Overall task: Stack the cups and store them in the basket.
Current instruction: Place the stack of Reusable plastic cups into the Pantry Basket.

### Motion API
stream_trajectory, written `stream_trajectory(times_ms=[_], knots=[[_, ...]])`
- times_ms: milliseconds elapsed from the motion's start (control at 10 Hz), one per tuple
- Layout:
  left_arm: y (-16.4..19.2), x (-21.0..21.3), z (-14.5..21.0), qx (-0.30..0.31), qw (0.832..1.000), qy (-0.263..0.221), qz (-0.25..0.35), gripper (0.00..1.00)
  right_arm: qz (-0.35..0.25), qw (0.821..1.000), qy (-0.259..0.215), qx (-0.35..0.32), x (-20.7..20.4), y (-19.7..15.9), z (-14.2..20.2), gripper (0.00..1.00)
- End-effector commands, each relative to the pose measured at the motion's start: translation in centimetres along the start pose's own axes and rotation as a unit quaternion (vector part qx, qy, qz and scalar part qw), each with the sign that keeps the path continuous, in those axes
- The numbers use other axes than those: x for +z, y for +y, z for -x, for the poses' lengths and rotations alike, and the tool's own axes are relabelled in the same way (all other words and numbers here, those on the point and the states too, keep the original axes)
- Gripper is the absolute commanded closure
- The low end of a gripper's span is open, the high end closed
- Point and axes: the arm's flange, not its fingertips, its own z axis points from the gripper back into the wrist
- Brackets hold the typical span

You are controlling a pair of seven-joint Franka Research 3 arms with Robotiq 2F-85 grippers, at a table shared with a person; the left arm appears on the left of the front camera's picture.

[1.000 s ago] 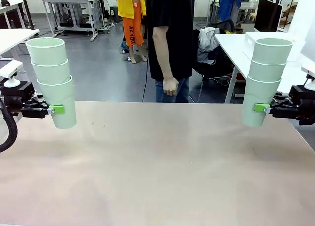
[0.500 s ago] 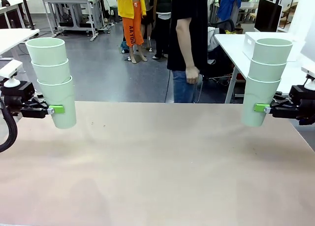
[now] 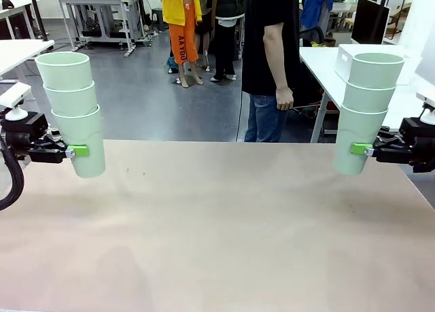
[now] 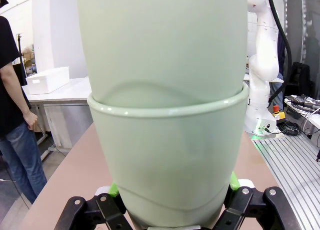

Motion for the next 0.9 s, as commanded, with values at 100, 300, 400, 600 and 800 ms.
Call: stream_trajectory(times_ms=[100,300,400,600,800], knots=[[-0.1,0.0,-0.48,-0.006,1.0,-0.003,0.0,0.15,-0.002,1.0,0.001,0.005,-0.11,-0.13,-0.52,0.14],[-0.1,0.0,-0.48,-0.006,1.0,-0.003,0.0,0.15,-0.002,1.0,0.001,0.005,-0.11,-0.13,-0.52,0.14],[-0.1,0.0,-0.48,-0.006,1.0,-0.003,0.0,0.15,-0.002,1.0,0.001,0.005,-0.11,-0.13,-0.52,0.14],[-0.1,0.0,-0.48,-0.006,1.0,-0.003,0.0,0.15,-0.002,1.0,0.001,0.005,-0.11,-0.13,-0.52,0.14],[-0.1,0.0,-0.48,-0.006,1.0,-0.003,0.0,0.15,-0.002,1.0,0.001,0.005,-0.11,-0.13,-0.52,0.14]])
